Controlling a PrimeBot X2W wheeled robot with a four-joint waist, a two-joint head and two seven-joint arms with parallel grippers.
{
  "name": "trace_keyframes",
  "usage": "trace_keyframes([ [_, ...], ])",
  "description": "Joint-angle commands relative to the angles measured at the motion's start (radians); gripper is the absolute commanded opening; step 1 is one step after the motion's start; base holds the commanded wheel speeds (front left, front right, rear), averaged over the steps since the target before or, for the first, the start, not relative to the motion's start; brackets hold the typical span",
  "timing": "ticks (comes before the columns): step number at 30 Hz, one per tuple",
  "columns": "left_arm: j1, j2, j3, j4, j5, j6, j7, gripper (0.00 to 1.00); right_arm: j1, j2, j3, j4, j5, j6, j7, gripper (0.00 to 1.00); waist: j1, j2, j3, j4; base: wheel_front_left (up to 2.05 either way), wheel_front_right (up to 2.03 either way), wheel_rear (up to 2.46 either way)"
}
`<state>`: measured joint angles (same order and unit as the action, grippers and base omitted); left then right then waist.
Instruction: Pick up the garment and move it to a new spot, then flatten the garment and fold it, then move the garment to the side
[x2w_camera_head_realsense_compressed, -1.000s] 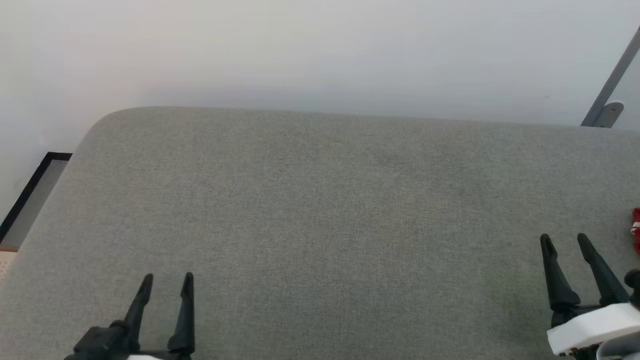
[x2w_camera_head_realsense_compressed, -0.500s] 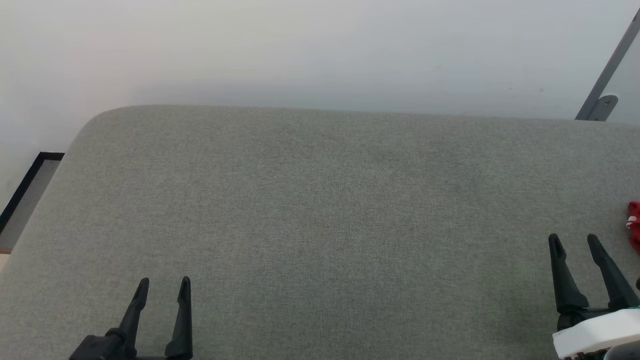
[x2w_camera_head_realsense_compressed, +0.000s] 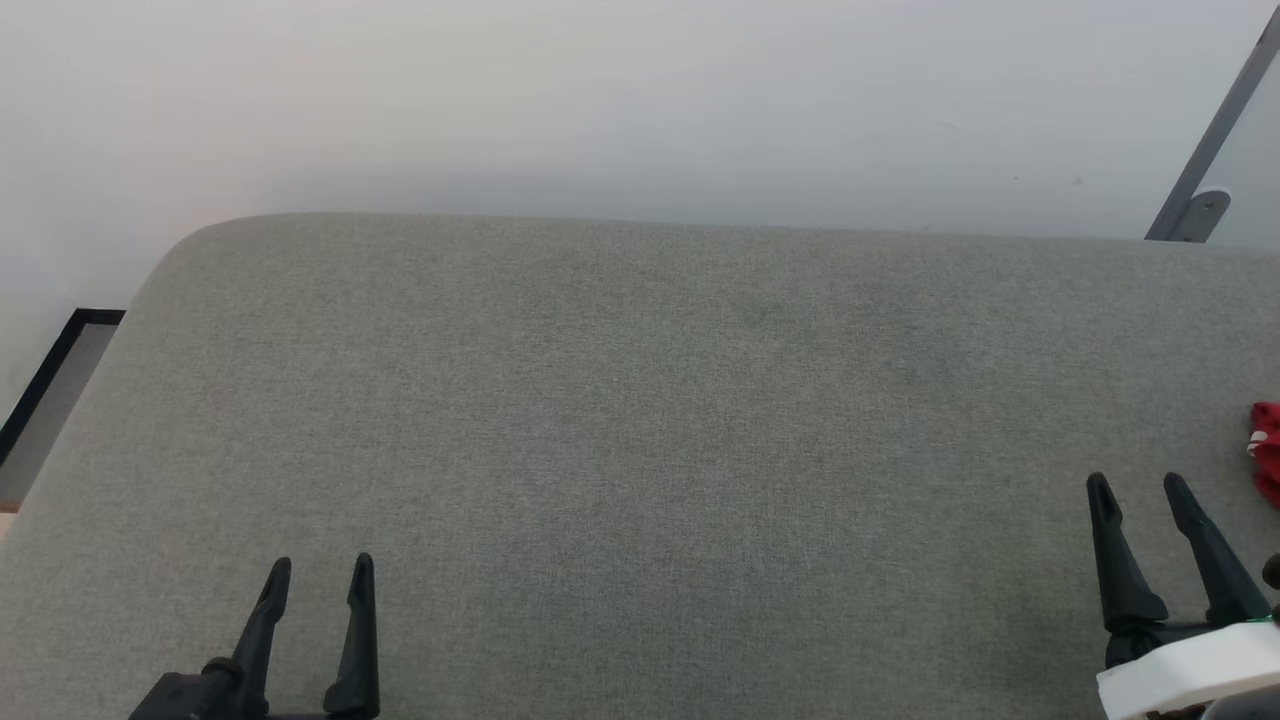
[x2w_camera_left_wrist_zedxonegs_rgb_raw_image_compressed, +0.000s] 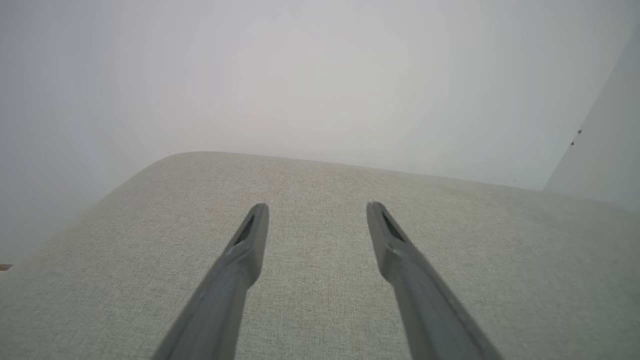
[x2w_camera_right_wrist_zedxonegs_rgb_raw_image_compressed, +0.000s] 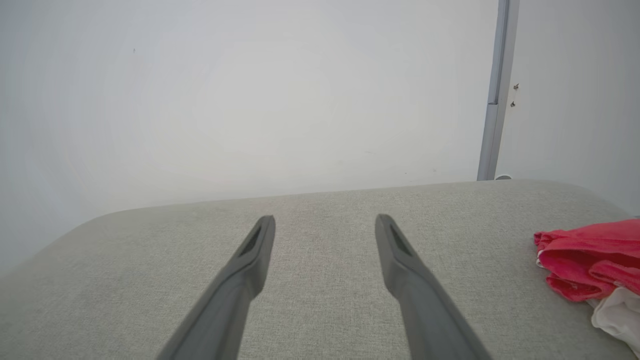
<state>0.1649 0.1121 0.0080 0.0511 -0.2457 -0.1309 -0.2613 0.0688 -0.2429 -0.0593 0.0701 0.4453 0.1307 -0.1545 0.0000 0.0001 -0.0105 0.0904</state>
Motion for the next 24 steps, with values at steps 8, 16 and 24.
trace_keyframes([
  [8,0.005,-0.014,0.0,0.031,-0.011,0.0,0.003,0.0,0.008,0.018,0.005,0.028,0.013,0.0,0.003,0.0,0.0,-0.0001,0.001,-0.003,0.0,0.0,0.0],
  [16,-0.025,-0.011,0.003,0.045,-0.171,0.002,0.037,0.0,-0.014,0.037,-0.002,0.044,0.141,0.0,0.033,0.0,0.0,-0.0001,0.002,-0.008,0.0,0.0,0.0],
  [24,-0.056,-0.01,0.006,0.065,-0.313,0.001,0.068,0.0,-0.034,0.054,-0.008,0.058,0.256,0.0,0.059,0.0,0.0,-0.0001,0.002,-0.014,0.0,0.0,0.0],
])
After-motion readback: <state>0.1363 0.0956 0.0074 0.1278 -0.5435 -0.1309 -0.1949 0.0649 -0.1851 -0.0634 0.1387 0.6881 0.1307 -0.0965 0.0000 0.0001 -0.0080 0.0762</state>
